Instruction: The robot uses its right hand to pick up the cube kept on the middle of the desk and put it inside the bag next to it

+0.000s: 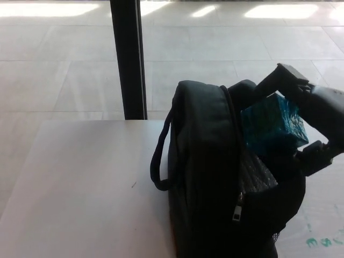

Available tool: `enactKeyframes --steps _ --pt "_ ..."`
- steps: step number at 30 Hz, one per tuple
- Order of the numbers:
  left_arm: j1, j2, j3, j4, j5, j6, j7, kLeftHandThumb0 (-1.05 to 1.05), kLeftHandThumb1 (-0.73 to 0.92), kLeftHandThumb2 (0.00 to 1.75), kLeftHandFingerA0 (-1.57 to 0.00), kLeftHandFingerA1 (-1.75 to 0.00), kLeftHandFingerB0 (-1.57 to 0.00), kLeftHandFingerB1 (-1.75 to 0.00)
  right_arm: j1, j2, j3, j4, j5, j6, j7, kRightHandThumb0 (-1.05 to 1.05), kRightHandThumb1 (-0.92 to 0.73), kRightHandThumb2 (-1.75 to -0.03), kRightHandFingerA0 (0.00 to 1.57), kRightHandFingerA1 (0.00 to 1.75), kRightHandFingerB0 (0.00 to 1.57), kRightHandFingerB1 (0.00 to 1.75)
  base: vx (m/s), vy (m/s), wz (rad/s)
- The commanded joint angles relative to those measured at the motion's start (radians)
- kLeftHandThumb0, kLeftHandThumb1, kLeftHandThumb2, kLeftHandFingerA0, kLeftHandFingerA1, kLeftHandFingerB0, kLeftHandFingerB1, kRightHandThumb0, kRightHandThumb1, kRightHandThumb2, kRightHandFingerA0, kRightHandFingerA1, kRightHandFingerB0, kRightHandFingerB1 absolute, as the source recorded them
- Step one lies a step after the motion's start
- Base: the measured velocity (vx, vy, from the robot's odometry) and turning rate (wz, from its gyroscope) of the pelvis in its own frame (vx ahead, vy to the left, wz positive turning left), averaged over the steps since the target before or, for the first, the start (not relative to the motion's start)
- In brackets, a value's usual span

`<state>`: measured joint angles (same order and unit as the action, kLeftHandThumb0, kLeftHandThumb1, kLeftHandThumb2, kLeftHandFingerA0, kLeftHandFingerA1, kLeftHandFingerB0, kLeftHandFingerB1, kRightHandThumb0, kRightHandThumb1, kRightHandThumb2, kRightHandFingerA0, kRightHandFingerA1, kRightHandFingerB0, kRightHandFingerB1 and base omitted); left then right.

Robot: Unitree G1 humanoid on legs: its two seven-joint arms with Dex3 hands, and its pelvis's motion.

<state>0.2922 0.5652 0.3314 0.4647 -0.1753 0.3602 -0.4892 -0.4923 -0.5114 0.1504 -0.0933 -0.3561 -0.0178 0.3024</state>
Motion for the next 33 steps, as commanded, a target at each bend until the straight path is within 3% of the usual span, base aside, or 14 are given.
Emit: enactKeyframes --steps 1,2,9,19,20,21,22,24,25,26,27,28,29,33 --pt "0.013 0.015 0.005 -0.03 -0.003 0.025 -0.002 -0.65 0.6 0.96 -0.34 -0.61 -0.27 -0.52 -0.03 0.009 0.031 0.044 -0.04 -0.027 -0.005 -0.24 -0.48 -1.17 1.18 1.39 1.01 1.27 0.0 0.0 0.0" --pt "0.016 0.016 0.004 -0.038 -0.003 0.028 -0.004 -0.65 0.61 0.96 -0.33 -0.61 -0.27 -0.52 -0.04 0.016 0.041 0.051 -0.047 -0.031 -0.008 -0.16 -0.48 -1.19 0.87 1.75 0.74 1.61 0.0 0.0 0.0" --pt "0.018 0.013 0.004 -0.043 0.001 0.023 0.002 -0.64 0.59 0.97 -0.38 -0.63 -0.28 -0.52 -0.141 0.067 0.118 0.047 -0.099 0.026 0.02 -0.21 -0.59 -0.92 0.87 1.75 0.71 1.58 0.0 0.0 0.0" --pt "0.019 0.018 0.009 -0.046 -0.001 0.022 -0.003 -0.62 0.58 0.97 -0.39 -0.65 -0.29 -0.53 -0.256 0.046 0.207 0.123 -0.224 0.014 0.035 -0.24 -0.56 -0.94 0.88 1.75 0.7 1.65 0.0 0.0 0.0" --pt "0.009 0.02 0.003 -0.02 0.003 0.012 -0.008 -0.59 0.73 0.62 -0.35 -0.55 -0.36 -0.42 -0.294 0.005 0.26 0.109 -0.3 0.055 0.132 -0.21 -0.54 -0.91 0.88 1.75 0.76 1.53 0.0 0.0 0.0" --pt "0.008 0.02 0.003 -0.02 0.003 0.012 -0.008 -0.59 0.73 0.62 -0.35 -0.55 -0.36 -0.42 -0.295 0.004 0.262 0.108 -0.301 0.057 0.132 -0.21 -0.54 -0.91 0.88 1.75 0.76 1.53 0.0 0.0 0.0" --pt "0.007 0.02 0.002 -0.015 0.005 0.008 -0.007 -0.6 0.73 0.62 -0.36 -0.55 -0.37 -0.43 -0.302 -0.006 0.275 0.102 -0.311 0.07 0.161 -0.22 -0.56 -0.83 0.88 1.75 0.85 1.14 0.0 0.0 0.0" --pt "0.005 0.021 0.001 -0.008 0.008 0.003 -0.006 -0.6 0.73 0.62 -0.36 -0.55 -0.37 -0.43 -0.312 -0.021 0.296 0.093 -0.327 0.091 0.205 -0.22 -0.56 -0.83 0.88 1.75 0.85 1.14 0.0 0.0 0.0" --pt "0.011 0.024 -0.005 -0.016 0.015 -0.007 -0.008 -0.67 0.6 0.96 -0.36 -0.62 -0.27 -0.52 -0.305 -0.046 0.316 0.078 -0.344 0.107 0.265 -0.29 -0.65 -0.67 0.88 1.54 0.81 0.68 0.0 0.0 0.0" --pt "0.011 0.024 -0.006 -0.015 0.014 -0.007 -0.008 -0.67 0.6 0.96 -0.36 -0.62 -0.27 -0.52 -0.306 -0.047 0.318 0.076 -0.344 0.111 0.267 -0.29 -0.65 -0.67 0.88 1.54 0.81 0.68 0.0 0.0 0.0" --pt "0.011 0.024 -0.003 -0.02 0.008 0.004 -0.012 -0.61 0.73 0.63 -0.33 -0.55 -0.34 -0.43 -0.328 -0.073 0.359 0.068 -0.377 0.176 0.41 -0.39 -0.61 -0.59 0.55 0.94 0.24 0.33 0.0 0.0 0.0" --pt "0.014 0.023 -0.003 -0.024 0.009 0.001 -0.011 -0.66 0.6 0.95 -0.34 -0.62 -0.27 -0.52 -0.337 -0.086 0.377 0.065 -0.39 0.199 0.471 -0.47 -0.56 -0.57 0.14 0.52 0.02 0.28 0.0 0.0 0.0" --pt "0.017 0.022 -0.002 -0.033 0.008 0.005 -0.009 -0.66 0.6 0.95 -0.33 -0.61 -0.27 -0.52 -0.342 -0.099 0.393 0.065 -0.408 0.207 0.511 -0.71 -0.37 -0.69 0.0 0.08 0.0 0.0 0.0 0.0 0.0" --pt "0.027 0.022 -0.001 -0.053 0.005 0.011 -0.013 -0.66 0.6 0.94 -0.3 -0.6 -0.27 -0.52 -0.329 -0.129 0.39 0.061 -0.415 0.198 0.514 -0.76 -0.39 -0.66 0.0 0.0 0.0 0.0 0.0 0.0 0.0"
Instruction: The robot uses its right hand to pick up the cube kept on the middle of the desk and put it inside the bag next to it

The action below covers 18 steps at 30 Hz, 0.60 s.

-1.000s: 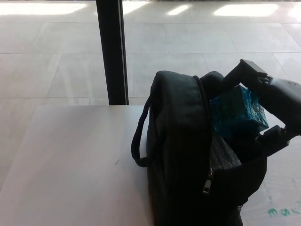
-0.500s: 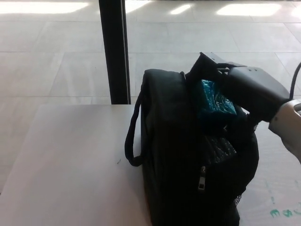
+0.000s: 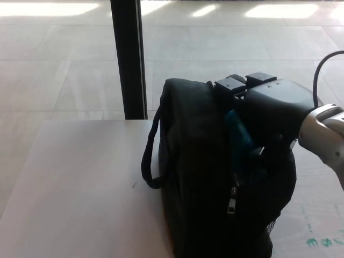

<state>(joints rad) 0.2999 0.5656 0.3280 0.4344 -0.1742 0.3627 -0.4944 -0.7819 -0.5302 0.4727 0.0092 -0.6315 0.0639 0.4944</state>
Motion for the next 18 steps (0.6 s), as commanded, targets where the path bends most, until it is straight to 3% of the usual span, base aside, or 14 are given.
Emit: enactKeyframes --steps 1,7,12,13,16,18 --pt "0.019 0.022 0.003 -0.022 0.003 0.007 -0.009 -0.67 0.6 0.94 -0.29 -0.59 -0.26 -0.52 -0.04 -0.11 0.068 -0.043 -0.14 0.118 0.324 -0.87 -0.55 -0.86 0.0 0.22 0.0 0.0 0.0 0.0 0.0" --pt "-0.004 0.029 -0.005 0.029 0.011 -0.014 -0.018 -0.67 0.59 0.94 -0.31 -0.6 -0.25 -0.51 -0.061 -0.113 0.051 -0.052 -0.123 0.102 0.314 -0.93 -0.59 -0.93 0.0 0.19 0.0 0.0 0.0 0.0 0.0" --pt "0.009 0.032 -0.012 0.012 0.022 -0.012 -0.011 -0.66 0.6 0.95 -0.33 -0.61 -0.26 -0.52 -0.054 -0.101 0.008 -0.08 -0.071 0.125 0.321 -0.91 -0.53 -0.88 0.0 0.17 0.0 0.0 0.0 0.0 0.0" --pt "0.009 0.031 -0.01 0.011 0.02 -0.01 -0.01 -0.59 0.73 0.62 -0.32 -0.55 -0.35 -0.43 -0.055 -0.101 -0.001 -0.083 -0.066 0.123 0.319 -0.9 -0.52 -0.87 0.0 0.16 0.0 0.0 0.0 0.0 0.0" --pt "0.013 0.028 -0.012 0.01 0.025 -0.01 -0.001 -0.6 0.73 0.63 -0.34 -0.55 -0.35 -0.43 -0.064 -0.092 -0.029 -0.092 -0.047 0.146 0.331 -0.89 -0.5 -0.85 0.0 0.09 0.0 0.0 0.0 0.0 0.0" --pt "0.017 0.026 -0.011 0.011 0.025 -0.016 0.001 -0.6 0.73 0.63 -0.34 -0.55 -0.36 -0.43 -0.079 -0.079 -0.097 -0.087 0.0 0.17 0.318 -0.87 -0.49 -0.84 0.0 0.07 0.12 0.08 0.0 0.0 0.0"
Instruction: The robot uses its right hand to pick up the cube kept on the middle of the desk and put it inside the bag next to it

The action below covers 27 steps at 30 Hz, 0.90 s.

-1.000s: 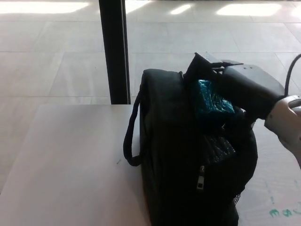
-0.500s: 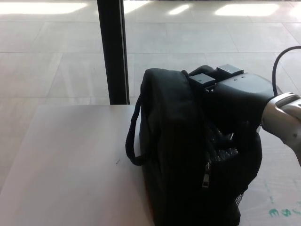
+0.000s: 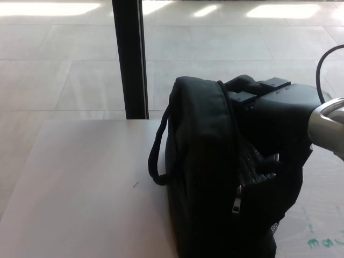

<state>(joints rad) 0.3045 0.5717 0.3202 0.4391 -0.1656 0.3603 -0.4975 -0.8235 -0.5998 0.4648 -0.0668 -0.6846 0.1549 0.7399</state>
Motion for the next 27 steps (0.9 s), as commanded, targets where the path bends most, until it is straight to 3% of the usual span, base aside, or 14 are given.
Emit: enactKeyframes --steps 1,2,3,4,5,6,7,8,12,17,23,24,25,27 --pt "0.011 0.019 -0.002 0.011 0.015 -0.014 0.004 -0.6 0.73 0.63 -0.34 -0.55 -0.36 -0.43 -0.039 -0.005 -0.1 -0.011 0.057 0.083 0.077 -0.87 -0.49 -0.84 0.0 0.07 0.12 0.08 0.0 0.0 0.0" --pt "0.013 0.018 -0.002 0.007 0.017 -0.013 0.008 -0.65 0.59 0.96 -0.37 -0.63 -0.28 -0.52 -0.048 0.002 -0.149 -0.008 0.093 0.099 0.07 -0.85 -0.49 -0.83 0.0 0.08 0.05 0.2 0.0 0.0 0.0" --pt "0.014 0.019 -0.002 0.008 0.019 -0.016 0.011 -0.65 0.59 0.96 -0.37 -0.63 -0.28 -0.52 -0.051 0.006 -0.169 -0.007 0.102 0.1 0.064 -0.85 -0.49 -0.83 0.0 0.08 0.05 0.2 0.0 0.0 0.0" --pt "0.015 0.02 -0.005 0.006 0.023 -0.012 0.012 -0.63 0.59 0.97 -0.38 -0.63 -0.27 -0.52 -0.053 0.026 -0.252 -0.009 0.155 0.125 0.021 -0.66 -0.45 -0.85 0.0 0.27 0.11 0.43 0.0 0.0 0.0" --pt "0.013 0.021 -0.006 0.012 0.026 -0.013 0.015 -0.62 0.59 0.97 -0.39 -0.63 -0.28 -0.52 -0.052 0.045 -0.302 -0.012 0.185 0.136 -0.004 -0.62 -0.61 -0.6 0.05 0.35 0.26 0.32 0.0 0.0 0.0" --pt "0.009 0.019 -0.003 0.023 0.023 -0.01 0.017 -0.6 0.57 0.97 -0.4 -0.64 -0.28 -0.53 -0.053 0.066 -0.347 -0.023 0.198 0.172 -0.025 -0.64 -0.47 -0.82 0.04 0.48 0.25 0.45 0.0 0.0 0.0" --pt "0.007 0.02 -0.005 0.027 0.026 -0.009 0.018 -0.6 0.57 0.97 -0.4 -0.64 -0.28 -0.53 -0.046 0.085 -0.39 -0.034 0.208 0.181 -0.061 -0.62 -0.47 -0.81 0.15 0.51 0.32 0.47 0.0 0.0 0.0" --pt "0.007 0.017 -0.002 0.033 0.021 -0.009 0.015 -0.64 0.58 0.95 -0.38 -0.63 -0.28 -0.53 -0.039 0.107 -0.445 -0.041 0.236 0.185 -0.093 -0.56 -0.59 -0.58 0.24 0.49 0.43 0.34 0.0 0.0 0.0" --pt "0.008 0.018 -0.013 0.043 0.03 -0.025 0.013 -0.65 0.59 0.95 -0.34 -0.6 -0.26 -0.51 -0.022 0.12 -0.56 -0.074 0.251 0.196 -0.141 -0.5 -0.63 -0.59 0.35 0.58 0.45 0.39 0.0 0.0 0.0" --pt "0.005 0.011 -0.005 0.061 0.018 -0.038 0.008 -0.64 0.59 0.96 -0.37 -0.63 -0.27 -0.52 0.018 0.062 -0.66 -0.088 0.257 0.236 -0.101 -0.52 -0.62 -0.59 0.36 0.56 0.45 0.37 0.0 0.0 0.0" --pt "0.004 0.003 0.005 0.066 0.005 -0.026 0.009 -0.64 0.59 0.94 -0.34 -0.62 -0.28 -0.53 0.289 0.028 -0.928 -0.171 0.334 0.274 -0.068 -0.49 -0.63 -0.6 0.19 0.42 0.24 0.3 0.0 0.0 0.0" --pt "0.004 0.003 0.005 0.066 0.004 -0.025 0.008 -0.64 0.58 0.94 -0.33 -0.61 -0.28 -0.53 0.305 0.031 -0.945 -0.176 0.342 0.274 -0.071 -0.42 -0.57 -0.73 0.08 0.54 0.12 0.45 0.0 0.0 0.0" --pt "0.002 0.002 0.007 0.069 0.003 -0.026 0.009 -0.64 0.58 0.93 -0.33 -0.61 -0.29 -0.53 0.35 0.031 -0.982 -0.174 0.34 0.26 -0.085 -0.5 -0.63 -0.59 0.2 0.41 0.23 0.3 0.0 0.0 0.0" --pt "0.003 0.004 0.006 0.073 0.005 -0.034 0.007 -0.64 0.59 0.94 -0.34 -0.62 -0.28 -0.53 0.494 0.023 -1.077 -0.146 0.303 0.204 -0.134 -0.5 -0.64 -0.6 0.22 0.41 0.21 0.3 0.0 0.0 0.0"
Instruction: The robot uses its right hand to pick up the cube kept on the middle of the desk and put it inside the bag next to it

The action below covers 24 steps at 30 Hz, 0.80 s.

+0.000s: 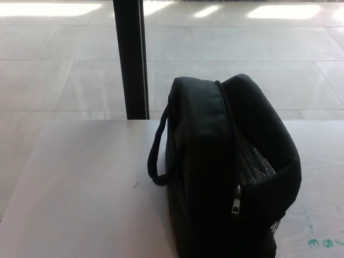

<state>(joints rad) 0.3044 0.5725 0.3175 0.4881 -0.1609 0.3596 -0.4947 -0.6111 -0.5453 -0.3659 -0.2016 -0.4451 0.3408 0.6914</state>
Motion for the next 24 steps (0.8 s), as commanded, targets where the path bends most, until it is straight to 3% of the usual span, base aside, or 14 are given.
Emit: enactKeyframes --steps 1,3,5,6,8,9,14,20,21,22,23,24 --pt "0.004 0.003 0.014 0.025 -0.005 -0.036 0.0 -0.65 0.58 0.94 -0.33 -0.62 -0.28 -0.53 0.325 -0.018 -0.292 0.015 0.082 -0.012 -0.103 -0.52 -0.57 -0.72 0.18 0.48 0.19 0.38 0.0 0.0 0.0" --pt "0.002 0.005 0.015 0.03 -0.003 -0.039 0.001 -0.66 0.58 0.94 -0.33 -0.61 -0.27 -0.53 0.364 -0.004 -0.33 0.035 0.105 -0.012 -0.114 -0.51 -0.58 -0.72 0.17 0.46 0.17 0.36 0.0 0.0 0.0" --pt "-0.005 0.004 0.017 0.029 -0.004 -0.031 0.006 -0.65 0.59 0.94 -0.34 -0.62 -0.28 -0.53 0.433 0.009 -0.39 0.091 0.132 -0.079 -0.151 -0.52 -0.57 -0.72 0.17 0.47 0.18 0.38 0.0 0.0 0.0" --pt "-0.005 0.004 0.014 0.026 0.0 -0.027 0.01 -0.65 0.59 0.94 -0.33 -0.61 -0.29 -0.53 0.472 0.015 -0.414 0.116 0.137 -0.11 -0.171 -0.48 -0.64 -0.6 0.17 0.4 0.21 0.31 0.0 0.0 0.0" --pt "-0.007 0.007 0.011 0.026 0.001 -0.03 0.005 -0.66 0.59 0.94 -0.3 -0.6 -0.28 -0.53 0.542 0.02 -0.437 0.142 0.123 -0.12 -0.195 -0.58 -0.67 -0.6 0.21 0.42 0.2 0.28 0.0 0.0 0.0" --pt "-0.009 0.007 0.013 0.026 0.0 -0.026 0.005 -0.66 0.59 0.93 -0.31 -0.6 -0.28 -0.53 0.579 0.028 -0.45 0.155 0.122 -0.132 -0.209 -0.68 -0.54 -0.85 0.16 0.51 0.13 0.4 0.0 0.0 0.0" --pt "-0.014 0.002 0.013 0.016 0.001 -0.012 0.018 -0.61 0.58 0.96 -0.38 -0.63 -0.27 -0.53 0.741 0.103 -0.486 0.209 0.12 -0.151 -0.283 -0.68 -0.56 -0.88 0.19 0.52 0.11 0.4 0.0 0.0 0.0" --pt "-0.024 -0.003 0.014 0.031 -0.002 -0.011 0.016 -0.66 0.59 0.94 -0.34 -0.61 -0.3 -0.54 0.859 0.171 -0.47 0.318 0.15 -0.249 -0.363 -0.64 -0.54 -0.85 0.18 0.5 0.15 0.41 0.0 0.0 0.0" --pt "-0.022 -0.004 0.014 0.029 -0.003 -0.013 0.016 -0.65 0.59 0.95 -0.35 -0.62 -0.29 -0.53 0.865 0.173 -0.465 0.324 0.154 -0.243 -0.362 -0.59 -0.69 -0.61 0.21 0.4 0.19 0.29 0.0 0.0 0.0" --pt "-0.018 -0.007 0.016 0.026 -0.004 -0.016 0.016 -0.65 0.59 0.95 -0.35 -0.62 -0.29 -0.53 0.873 0.176 -0.459 0.333 0.161 -0.233 -0.362 -0.59 -0.69 -0.61 0.21 0.4 0.19 0.29 0.0 0.0 0.0" --pt "-0.012 -0.008 0.019 0.009 -0.007 -0.007 0.017 -0.66 0.59 0.94 -0.34 -0.62 -0.29 -0.54 0.896 0.2 -0.442 0.348 0.167 -0.226 -0.357 -0.55 -0.72 -0.62 0.16 0.43 0.15 0.28 0.0 0.0 0.0" --pt "-0.013 -0.01 0.021 0.012 -0.007 -0.007 0.019 -0.59 0.71 0.61 -0.35 -0.55 -0.38 -0.45 0.902 0.215 -0.435 0.343 0.173 -0.193 -0.352 -0.32 -0.57 -1.07 0.02 0.52 0.0 0.49 0.0 0.0 0.0"
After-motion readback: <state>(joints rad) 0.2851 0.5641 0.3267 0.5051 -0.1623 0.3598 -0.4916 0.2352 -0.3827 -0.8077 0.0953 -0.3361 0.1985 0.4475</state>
